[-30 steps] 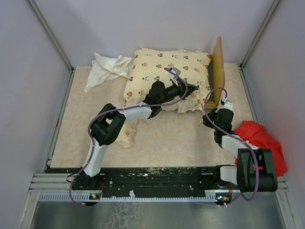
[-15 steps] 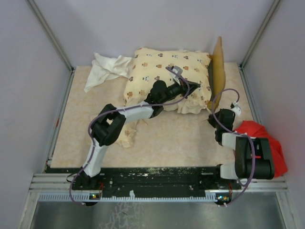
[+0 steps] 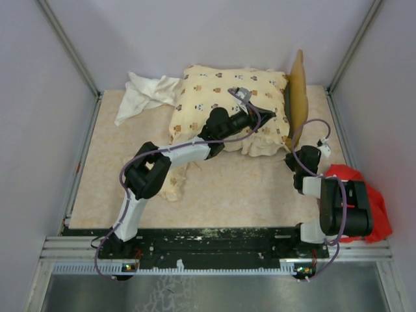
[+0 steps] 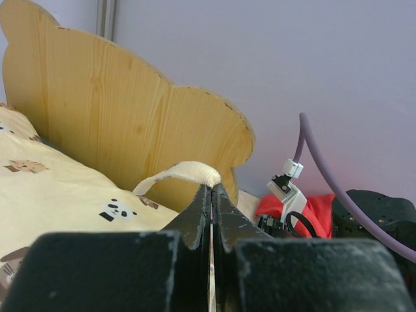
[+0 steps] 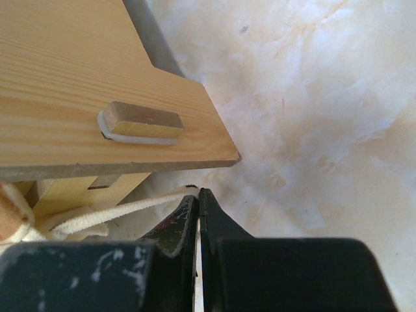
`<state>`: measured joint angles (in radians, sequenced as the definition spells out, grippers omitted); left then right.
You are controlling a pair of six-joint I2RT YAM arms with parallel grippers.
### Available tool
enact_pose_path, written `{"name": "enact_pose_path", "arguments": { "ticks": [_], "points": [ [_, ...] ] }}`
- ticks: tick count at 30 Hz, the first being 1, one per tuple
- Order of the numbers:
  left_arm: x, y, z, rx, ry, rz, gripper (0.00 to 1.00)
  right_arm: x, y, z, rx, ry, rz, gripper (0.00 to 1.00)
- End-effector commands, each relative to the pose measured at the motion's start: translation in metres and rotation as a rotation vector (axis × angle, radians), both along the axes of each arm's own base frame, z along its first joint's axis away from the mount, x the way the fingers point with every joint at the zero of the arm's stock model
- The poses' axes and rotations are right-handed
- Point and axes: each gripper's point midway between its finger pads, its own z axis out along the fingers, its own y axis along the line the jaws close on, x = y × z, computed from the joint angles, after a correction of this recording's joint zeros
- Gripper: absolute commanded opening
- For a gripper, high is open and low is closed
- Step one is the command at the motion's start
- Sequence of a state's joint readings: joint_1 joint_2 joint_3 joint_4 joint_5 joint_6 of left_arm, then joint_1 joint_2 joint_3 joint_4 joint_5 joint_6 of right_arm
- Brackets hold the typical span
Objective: Set up the pet bed
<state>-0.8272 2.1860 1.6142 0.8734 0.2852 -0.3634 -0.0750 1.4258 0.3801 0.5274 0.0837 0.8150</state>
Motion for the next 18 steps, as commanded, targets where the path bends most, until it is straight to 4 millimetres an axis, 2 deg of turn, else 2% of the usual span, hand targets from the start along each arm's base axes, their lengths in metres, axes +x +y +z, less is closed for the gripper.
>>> {"name": "enact_pose_path", "arguments": {
  "ticks": [1,9,14,17,18],
  "points": [
    [-0.023,0.013,0.081,-0.127,-0.135,-0.054,0.0,0.008,-0.018,0.005,-0.026,0.004,-0.062,0.0],
    [-0.088,-0.005,0.029,-0.009,-0.233,-0.253,0.0,0.017,-0.016,0.011,-0.037,0.026,-0.024,0.0],
    [-0.13,-0.018,-0.014,0.095,-0.309,-0.363,0.06,0.019,-0.013,0.016,-0.029,0.028,0.0,0.0],
    [-0.154,-0.027,-0.056,0.181,-0.328,-0.424,0.13,0.015,-0.024,0.024,-0.064,0.059,-0.034,0.09],
    [-0.162,-0.031,-0.073,0.213,-0.325,-0.448,0.17,0.013,-0.028,0.026,-0.079,0.075,-0.05,0.18]
  ]
}}
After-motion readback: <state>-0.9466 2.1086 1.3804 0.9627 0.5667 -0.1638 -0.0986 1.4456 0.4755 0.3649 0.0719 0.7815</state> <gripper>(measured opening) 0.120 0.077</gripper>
